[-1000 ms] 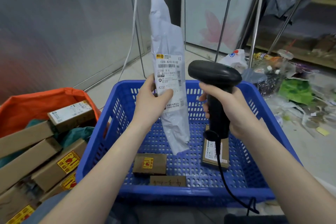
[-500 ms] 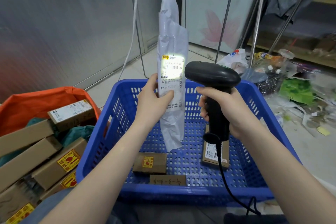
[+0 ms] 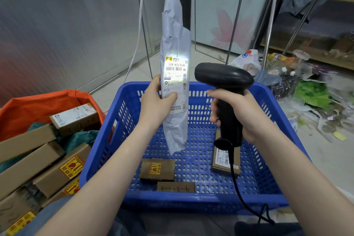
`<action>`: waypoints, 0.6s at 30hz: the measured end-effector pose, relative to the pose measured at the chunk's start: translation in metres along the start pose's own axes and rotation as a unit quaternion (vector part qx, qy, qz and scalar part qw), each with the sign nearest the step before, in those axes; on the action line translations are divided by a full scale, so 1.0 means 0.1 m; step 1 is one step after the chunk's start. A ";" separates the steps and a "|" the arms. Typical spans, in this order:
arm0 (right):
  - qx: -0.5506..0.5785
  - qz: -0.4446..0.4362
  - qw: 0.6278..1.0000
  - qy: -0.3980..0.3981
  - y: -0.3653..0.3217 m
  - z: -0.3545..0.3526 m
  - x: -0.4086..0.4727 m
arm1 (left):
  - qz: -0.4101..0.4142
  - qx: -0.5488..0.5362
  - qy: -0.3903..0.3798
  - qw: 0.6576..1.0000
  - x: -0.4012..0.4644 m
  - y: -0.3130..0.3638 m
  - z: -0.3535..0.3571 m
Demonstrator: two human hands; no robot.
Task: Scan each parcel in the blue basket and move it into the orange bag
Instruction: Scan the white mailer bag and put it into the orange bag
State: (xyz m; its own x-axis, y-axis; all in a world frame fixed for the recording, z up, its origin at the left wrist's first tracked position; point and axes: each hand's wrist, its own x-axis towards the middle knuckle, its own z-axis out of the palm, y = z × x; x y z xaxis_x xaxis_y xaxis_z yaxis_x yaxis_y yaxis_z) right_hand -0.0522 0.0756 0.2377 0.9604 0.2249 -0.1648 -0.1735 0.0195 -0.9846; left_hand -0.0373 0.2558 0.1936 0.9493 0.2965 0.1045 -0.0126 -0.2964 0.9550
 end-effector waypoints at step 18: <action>-0.018 -0.011 1.000 -0.003 -0.03 -0.02 -0.02 | 0.005 0.020 0.009 1.000 0.06 -0.07 -0.02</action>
State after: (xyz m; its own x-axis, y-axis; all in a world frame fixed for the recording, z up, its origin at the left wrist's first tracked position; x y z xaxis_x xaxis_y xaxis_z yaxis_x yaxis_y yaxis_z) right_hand -0.0530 0.0732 0.2408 0.9622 0.2313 -0.1437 -0.1453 -0.0100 -0.9893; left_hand -0.0324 0.2616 0.1881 0.9432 0.3102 0.1190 -0.0084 -0.3360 0.9418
